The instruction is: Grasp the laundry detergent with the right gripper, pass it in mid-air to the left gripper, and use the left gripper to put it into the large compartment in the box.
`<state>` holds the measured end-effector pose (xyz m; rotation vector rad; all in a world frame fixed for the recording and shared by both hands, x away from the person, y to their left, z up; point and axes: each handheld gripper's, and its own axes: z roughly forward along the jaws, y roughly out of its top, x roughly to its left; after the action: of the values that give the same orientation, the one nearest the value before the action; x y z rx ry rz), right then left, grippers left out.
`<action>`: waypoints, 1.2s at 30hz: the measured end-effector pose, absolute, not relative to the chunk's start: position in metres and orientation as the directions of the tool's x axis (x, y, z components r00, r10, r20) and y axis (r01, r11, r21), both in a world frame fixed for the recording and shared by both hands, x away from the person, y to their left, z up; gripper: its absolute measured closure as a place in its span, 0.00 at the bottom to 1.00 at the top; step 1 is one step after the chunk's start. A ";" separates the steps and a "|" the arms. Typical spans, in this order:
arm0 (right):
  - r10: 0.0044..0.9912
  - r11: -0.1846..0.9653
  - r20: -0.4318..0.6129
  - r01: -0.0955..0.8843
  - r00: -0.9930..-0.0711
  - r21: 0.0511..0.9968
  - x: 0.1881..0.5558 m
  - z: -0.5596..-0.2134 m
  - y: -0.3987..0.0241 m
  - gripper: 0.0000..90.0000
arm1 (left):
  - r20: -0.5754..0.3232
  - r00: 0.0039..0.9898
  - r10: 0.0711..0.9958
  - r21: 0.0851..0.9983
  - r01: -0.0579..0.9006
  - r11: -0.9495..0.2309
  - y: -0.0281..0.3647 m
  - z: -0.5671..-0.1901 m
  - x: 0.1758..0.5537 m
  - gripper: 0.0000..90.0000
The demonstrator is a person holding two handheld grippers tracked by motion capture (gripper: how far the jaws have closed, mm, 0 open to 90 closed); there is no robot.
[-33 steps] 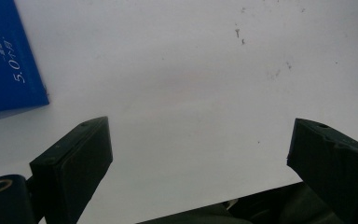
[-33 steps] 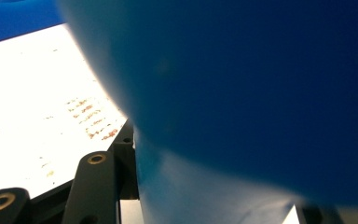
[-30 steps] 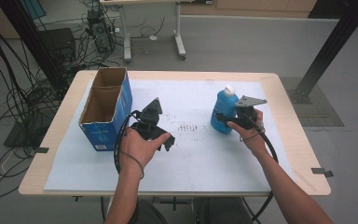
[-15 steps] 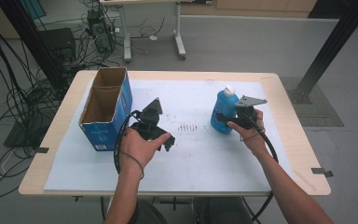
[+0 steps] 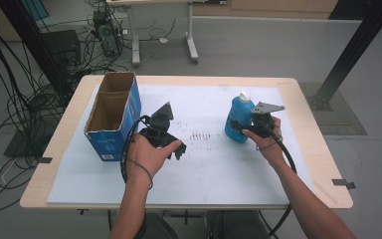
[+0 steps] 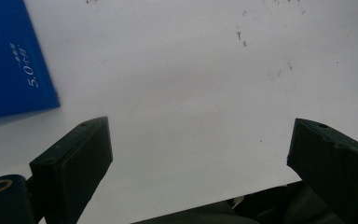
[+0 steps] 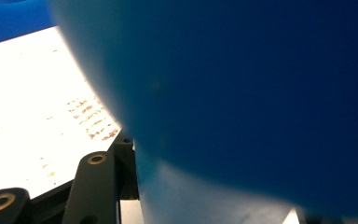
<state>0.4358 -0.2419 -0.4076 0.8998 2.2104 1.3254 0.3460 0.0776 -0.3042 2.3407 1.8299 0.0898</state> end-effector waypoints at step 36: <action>0.696 0.332 0.022 0.350 -0.717 0.876 0.437 -0.393 -0.242 0.50 | 0.000 0.341 0.940 0.188 0.923 -0.335 0.085 -0.262 0.346 0.07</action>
<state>0.4368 -0.2418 -0.3931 0.9274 2.2452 1.3410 0.3461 0.0846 -0.2621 2.4420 1.7119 0.1633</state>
